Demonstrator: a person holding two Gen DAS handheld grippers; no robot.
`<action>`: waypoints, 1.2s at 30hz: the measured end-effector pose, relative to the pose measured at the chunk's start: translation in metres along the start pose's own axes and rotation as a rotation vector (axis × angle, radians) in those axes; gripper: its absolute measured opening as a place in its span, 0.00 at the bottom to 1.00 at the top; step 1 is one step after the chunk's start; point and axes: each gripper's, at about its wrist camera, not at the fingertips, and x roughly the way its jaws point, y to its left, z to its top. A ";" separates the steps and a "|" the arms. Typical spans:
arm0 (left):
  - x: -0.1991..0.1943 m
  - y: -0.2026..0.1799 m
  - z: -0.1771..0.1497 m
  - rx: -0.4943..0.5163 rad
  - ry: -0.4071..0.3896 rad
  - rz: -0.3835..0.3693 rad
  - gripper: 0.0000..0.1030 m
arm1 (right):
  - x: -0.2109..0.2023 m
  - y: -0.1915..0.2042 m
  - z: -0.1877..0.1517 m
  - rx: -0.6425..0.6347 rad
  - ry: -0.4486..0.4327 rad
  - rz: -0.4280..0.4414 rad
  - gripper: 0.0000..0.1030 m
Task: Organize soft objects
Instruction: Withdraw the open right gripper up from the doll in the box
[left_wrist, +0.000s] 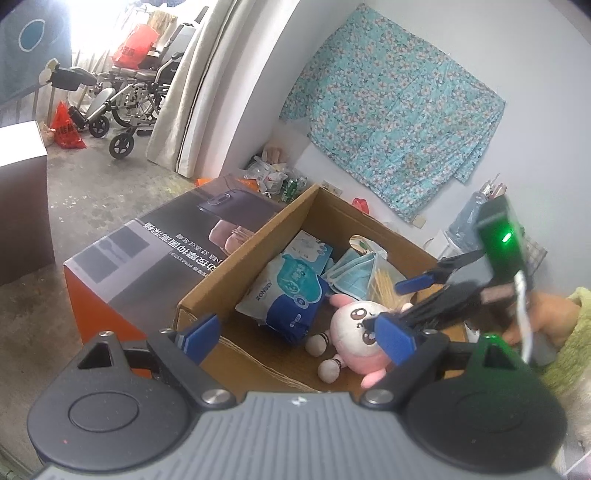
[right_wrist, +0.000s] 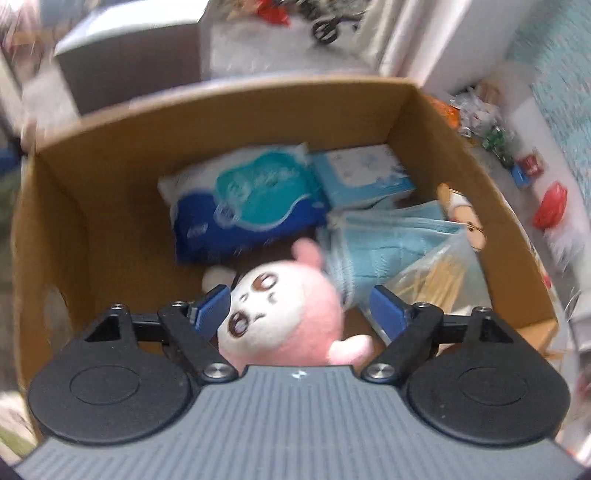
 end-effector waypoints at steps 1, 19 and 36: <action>0.000 0.000 0.000 0.000 0.001 -0.002 0.89 | 0.007 0.007 -0.001 -0.031 0.021 -0.009 0.81; 0.000 -0.003 -0.001 -0.006 0.014 -0.010 0.89 | 0.005 0.084 -0.030 -0.804 -0.119 -0.173 0.90; 0.000 -0.020 -0.006 0.028 0.026 -0.039 0.89 | -0.013 0.043 -0.048 -0.638 -0.165 -0.348 0.98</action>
